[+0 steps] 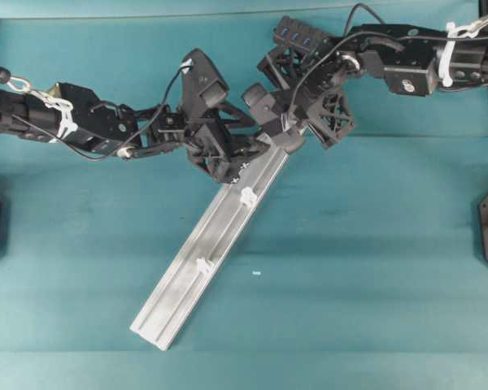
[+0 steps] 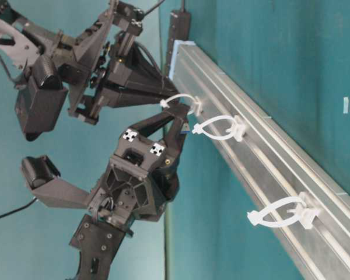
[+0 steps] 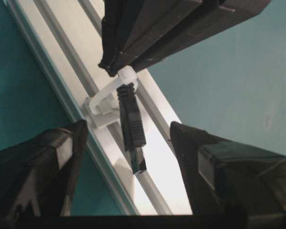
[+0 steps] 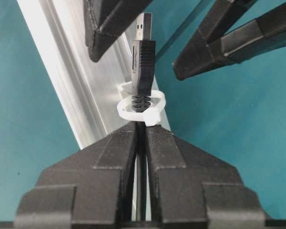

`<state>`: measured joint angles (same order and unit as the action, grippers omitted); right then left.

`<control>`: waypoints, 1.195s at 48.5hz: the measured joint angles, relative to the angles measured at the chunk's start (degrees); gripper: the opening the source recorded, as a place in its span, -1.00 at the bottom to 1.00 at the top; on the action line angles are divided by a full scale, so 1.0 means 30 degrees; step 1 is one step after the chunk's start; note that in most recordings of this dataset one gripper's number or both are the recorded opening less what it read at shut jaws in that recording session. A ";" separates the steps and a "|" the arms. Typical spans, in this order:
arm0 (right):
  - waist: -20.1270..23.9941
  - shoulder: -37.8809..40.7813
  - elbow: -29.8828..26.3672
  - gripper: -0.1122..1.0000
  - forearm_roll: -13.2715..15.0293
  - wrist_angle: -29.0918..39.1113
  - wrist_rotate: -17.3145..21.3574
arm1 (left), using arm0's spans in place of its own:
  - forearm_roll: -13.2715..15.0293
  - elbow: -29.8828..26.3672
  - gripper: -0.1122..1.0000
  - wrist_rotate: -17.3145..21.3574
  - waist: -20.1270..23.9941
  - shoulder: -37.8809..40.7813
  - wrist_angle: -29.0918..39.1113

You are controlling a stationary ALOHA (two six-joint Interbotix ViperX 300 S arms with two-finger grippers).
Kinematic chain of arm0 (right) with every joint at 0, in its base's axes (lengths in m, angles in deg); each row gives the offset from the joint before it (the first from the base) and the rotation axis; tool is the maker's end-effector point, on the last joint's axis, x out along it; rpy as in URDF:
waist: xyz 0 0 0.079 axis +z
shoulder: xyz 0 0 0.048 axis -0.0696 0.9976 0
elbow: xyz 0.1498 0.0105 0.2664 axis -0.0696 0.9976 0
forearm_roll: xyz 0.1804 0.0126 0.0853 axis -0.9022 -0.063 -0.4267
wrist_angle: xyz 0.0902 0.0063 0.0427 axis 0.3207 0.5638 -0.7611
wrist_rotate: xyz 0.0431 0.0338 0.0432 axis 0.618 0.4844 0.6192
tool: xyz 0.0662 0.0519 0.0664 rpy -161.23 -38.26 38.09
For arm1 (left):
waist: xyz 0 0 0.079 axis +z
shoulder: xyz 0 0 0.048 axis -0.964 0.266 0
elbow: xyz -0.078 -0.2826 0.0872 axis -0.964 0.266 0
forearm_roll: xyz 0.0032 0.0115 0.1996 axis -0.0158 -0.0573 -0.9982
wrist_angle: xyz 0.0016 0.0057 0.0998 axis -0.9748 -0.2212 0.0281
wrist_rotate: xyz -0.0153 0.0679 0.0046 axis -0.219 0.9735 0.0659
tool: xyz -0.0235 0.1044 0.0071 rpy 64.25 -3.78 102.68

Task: Pass the USB cable through three rings with both arms.
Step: 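Reach the left gripper to the plug and grasp it past the ring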

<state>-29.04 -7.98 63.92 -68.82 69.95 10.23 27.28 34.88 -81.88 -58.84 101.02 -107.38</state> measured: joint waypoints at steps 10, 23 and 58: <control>0.0000 0.0000 0.0000 -0.66 0.0000 -0.0059 0.0000 | -0.0029 -0.0264 0.15 0.0000 0.0000 0.0088 0.0029; 0.0029 0.0000 0.0059 -0.66 0.0000 -0.0146 0.0000 | 0.0000 -0.0322 -0.62 -0.0029 -0.0059 0.0088 0.0527; 0.0088 -0.0176 0.0879 -0.65 -0.0029 -0.1787 0.1230 | -0.0029 -0.0527 -0.63 -0.0967 -0.0146 0.0146 0.1084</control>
<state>-28.78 -8.51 66.56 -68.91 64.58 13.92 27.20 33.30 -84.78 -59.28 101.46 -104.13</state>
